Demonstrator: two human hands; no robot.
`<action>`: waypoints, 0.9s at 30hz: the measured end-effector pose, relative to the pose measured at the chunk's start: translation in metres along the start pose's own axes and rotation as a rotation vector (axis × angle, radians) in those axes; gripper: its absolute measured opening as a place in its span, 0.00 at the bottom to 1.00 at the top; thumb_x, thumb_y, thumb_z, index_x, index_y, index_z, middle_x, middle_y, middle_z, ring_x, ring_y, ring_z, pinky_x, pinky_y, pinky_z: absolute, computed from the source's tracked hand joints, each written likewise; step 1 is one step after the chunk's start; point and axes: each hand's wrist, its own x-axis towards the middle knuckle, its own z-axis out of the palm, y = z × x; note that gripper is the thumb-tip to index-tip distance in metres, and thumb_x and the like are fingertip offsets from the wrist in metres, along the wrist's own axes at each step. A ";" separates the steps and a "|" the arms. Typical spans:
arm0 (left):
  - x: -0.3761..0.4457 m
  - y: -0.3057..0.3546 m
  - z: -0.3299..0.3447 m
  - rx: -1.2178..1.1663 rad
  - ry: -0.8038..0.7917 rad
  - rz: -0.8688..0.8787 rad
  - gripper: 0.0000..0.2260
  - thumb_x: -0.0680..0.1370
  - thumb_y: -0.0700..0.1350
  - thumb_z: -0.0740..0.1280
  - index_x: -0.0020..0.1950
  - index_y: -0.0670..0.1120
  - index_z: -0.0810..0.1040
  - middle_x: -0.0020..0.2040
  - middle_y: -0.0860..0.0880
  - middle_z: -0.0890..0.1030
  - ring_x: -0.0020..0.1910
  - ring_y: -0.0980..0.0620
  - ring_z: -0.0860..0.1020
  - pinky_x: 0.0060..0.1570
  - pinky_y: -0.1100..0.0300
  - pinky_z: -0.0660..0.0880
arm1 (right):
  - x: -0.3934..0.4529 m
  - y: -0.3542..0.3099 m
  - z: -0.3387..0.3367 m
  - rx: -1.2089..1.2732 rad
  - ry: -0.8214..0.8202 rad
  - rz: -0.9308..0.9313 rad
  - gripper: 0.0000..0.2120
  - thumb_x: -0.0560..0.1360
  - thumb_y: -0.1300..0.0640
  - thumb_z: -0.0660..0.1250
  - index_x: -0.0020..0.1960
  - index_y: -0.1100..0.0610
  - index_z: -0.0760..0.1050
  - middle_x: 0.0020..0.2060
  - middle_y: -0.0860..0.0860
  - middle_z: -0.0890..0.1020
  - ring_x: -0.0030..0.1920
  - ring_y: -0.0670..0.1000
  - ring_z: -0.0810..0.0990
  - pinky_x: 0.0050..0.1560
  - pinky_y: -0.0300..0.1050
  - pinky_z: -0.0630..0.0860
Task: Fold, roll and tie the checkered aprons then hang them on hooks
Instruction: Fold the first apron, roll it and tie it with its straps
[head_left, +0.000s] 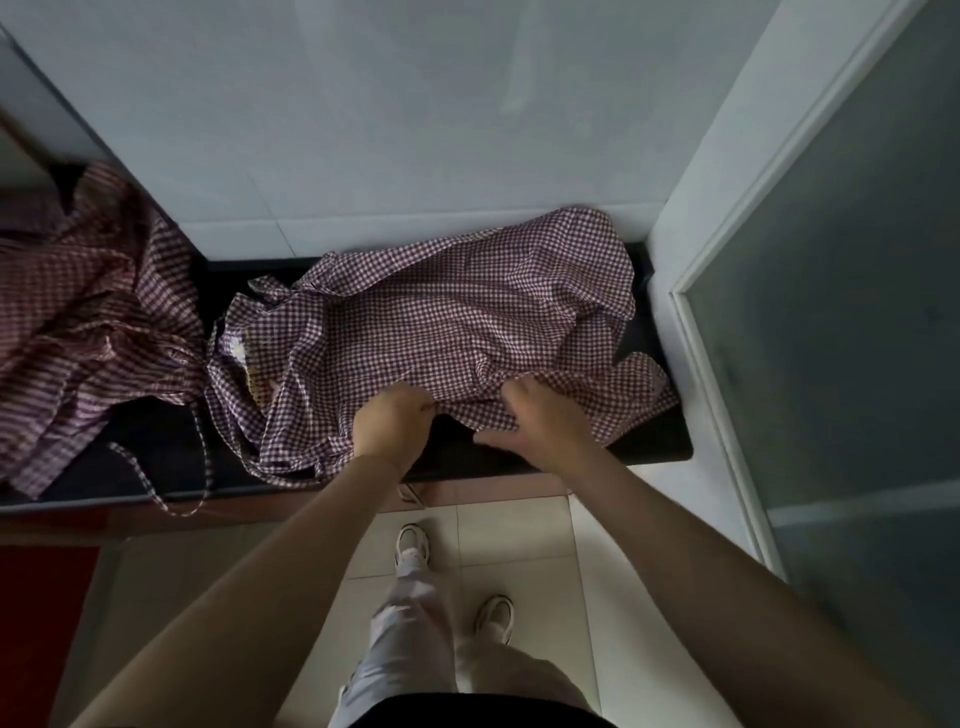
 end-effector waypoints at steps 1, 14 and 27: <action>0.005 0.002 -0.005 -0.034 0.007 -0.044 0.07 0.79 0.46 0.66 0.45 0.46 0.83 0.44 0.51 0.80 0.41 0.50 0.77 0.37 0.57 0.72 | -0.001 -0.006 0.007 -0.057 -0.017 -0.016 0.30 0.69 0.34 0.71 0.56 0.57 0.70 0.49 0.50 0.73 0.47 0.50 0.73 0.38 0.43 0.73; 0.033 0.011 -0.035 -0.065 -0.229 -0.012 0.17 0.77 0.53 0.69 0.55 0.42 0.72 0.52 0.48 0.72 0.54 0.47 0.72 0.53 0.55 0.72 | 0.023 -0.015 0.002 -0.101 0.262 0.212 0.17 0.69 0.66 0.72 0.54 0.59 0.70 0.50 0.58 0.74 0.41 0.51 0.74 0.36 0.42 0.77; 0.050 0.027 -0.056 0.062 -0.060 0.126 0.17 0.76 0.45 0.68 0.63 0.42 0.69 0.54 0.42 0.73 0.53 0.40 0.74 0.47 0.47 0.73 | 0.036 0.031 -0.103 -0.368 0.144 0.318 0.10 0.80 0.64 0.57 0.57 0.62 0.75 0.57 0.57 0.77 0.59 0.58 0.75 0.50 0.52 0.74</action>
